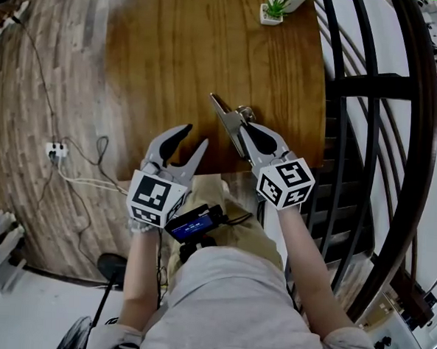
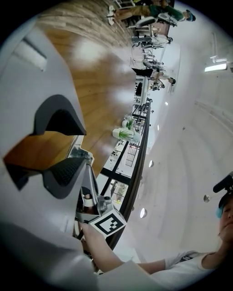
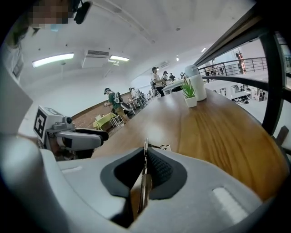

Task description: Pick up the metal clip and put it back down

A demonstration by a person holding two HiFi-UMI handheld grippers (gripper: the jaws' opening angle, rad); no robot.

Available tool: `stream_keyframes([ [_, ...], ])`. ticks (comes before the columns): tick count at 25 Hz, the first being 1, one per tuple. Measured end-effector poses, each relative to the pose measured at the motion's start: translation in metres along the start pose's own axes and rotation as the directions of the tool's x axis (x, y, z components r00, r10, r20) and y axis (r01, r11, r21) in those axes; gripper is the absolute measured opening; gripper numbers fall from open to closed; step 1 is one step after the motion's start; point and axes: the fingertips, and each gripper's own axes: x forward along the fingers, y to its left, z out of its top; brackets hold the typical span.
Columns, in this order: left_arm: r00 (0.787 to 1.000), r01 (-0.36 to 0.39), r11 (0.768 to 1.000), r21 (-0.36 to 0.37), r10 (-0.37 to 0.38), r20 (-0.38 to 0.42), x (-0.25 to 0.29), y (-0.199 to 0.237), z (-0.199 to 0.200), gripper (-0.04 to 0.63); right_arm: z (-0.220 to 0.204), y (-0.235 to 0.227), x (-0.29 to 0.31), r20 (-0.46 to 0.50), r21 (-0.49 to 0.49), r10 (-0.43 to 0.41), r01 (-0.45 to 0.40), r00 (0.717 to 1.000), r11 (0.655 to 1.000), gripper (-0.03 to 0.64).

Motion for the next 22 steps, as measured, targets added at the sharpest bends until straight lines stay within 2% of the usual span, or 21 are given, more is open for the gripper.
stream_keyframes([
  [12,0.997,0.073,0.996,-0.042,-0.072,0.022,0.009,-0.009,0.0,0.191,0.025,0.009,-0.011,0.109,0.072,0.037,-0.045,0.993,0.996,0.02],
  [18,0.99,0.137,0.989,-0.05,-0.136,0.02,0.01,-0.024,0.003,0.247,0.053,0.025,-0.023,0.192,0.089,0.085,-0.104,0.978,0.991,0.02],
  [22,0.986,0.168,0.985,-0.051,-0.167,0.024,0.011,-0.037,0.005,0.256,0.067,0.038,-0.036,0.238,0.07,0.123,-0.143,0.964,0.987,0.018],
])
